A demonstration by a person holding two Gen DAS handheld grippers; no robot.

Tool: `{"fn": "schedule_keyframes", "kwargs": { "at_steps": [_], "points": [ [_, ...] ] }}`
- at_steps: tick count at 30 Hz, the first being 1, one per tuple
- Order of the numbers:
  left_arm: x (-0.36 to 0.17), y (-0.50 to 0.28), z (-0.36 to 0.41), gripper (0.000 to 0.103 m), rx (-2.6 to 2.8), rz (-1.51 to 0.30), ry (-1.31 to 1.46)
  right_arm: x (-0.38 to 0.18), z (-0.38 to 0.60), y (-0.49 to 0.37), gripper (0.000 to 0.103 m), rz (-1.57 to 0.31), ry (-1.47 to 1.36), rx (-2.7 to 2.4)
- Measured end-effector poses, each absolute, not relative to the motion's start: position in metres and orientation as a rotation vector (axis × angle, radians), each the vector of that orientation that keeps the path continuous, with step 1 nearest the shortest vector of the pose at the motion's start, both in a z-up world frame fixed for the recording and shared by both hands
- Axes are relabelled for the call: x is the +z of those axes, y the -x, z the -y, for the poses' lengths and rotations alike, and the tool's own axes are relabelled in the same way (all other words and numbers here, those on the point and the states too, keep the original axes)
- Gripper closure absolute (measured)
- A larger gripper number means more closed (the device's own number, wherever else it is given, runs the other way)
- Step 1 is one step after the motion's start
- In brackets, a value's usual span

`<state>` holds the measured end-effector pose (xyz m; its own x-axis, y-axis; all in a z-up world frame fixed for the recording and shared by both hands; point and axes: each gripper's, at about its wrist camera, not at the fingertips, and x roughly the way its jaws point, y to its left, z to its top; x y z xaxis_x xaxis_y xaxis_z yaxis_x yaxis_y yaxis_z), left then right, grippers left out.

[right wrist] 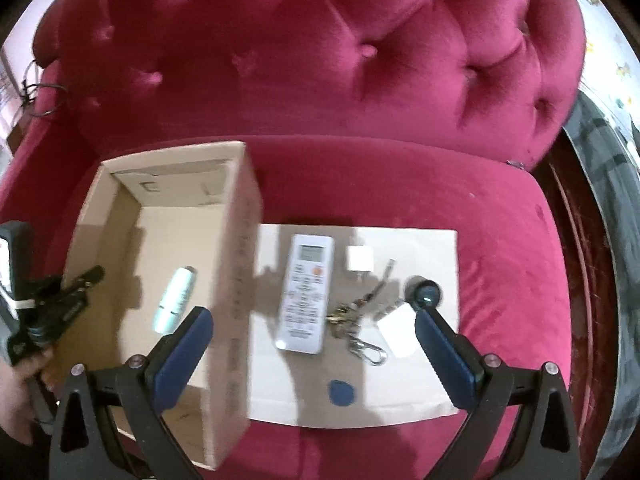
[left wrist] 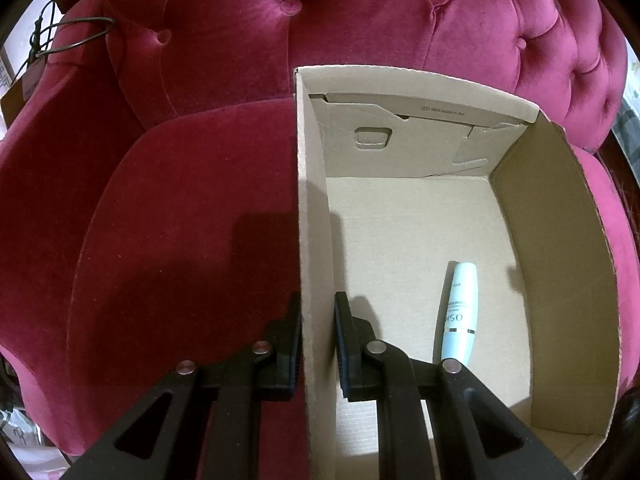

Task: Organize rigid objects
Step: 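Move the right gripper back over the paper sheet toward the white adapter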

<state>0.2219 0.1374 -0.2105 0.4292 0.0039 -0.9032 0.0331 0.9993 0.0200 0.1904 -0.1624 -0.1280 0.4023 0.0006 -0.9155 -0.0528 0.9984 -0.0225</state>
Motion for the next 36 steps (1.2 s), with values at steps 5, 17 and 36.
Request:
{"fn": "schedule_keyframes", "kwargs": {
  "at_steps": [5,17,36],
  "points": [
    [-0.210,-0.222,-0.138,0.087,-0.018,-1.128,-0.036,-0.143,0.187,-0.191,0.000,-1.167,0.068,-0.009],
    [-0.211,-0.222,-0.136,0.087,-0.016,-1.129,-0.035,-0.197,0.238,-0.194,0.000,-1.210,-0.002,-0.075],
    [-0.211,-0.223,-0.132,0.087,-0.005,-1.133,-0.046,-0.260,0.261,-0.209,0.000,-1.273,-0.034,-0.087]
  ]
}}
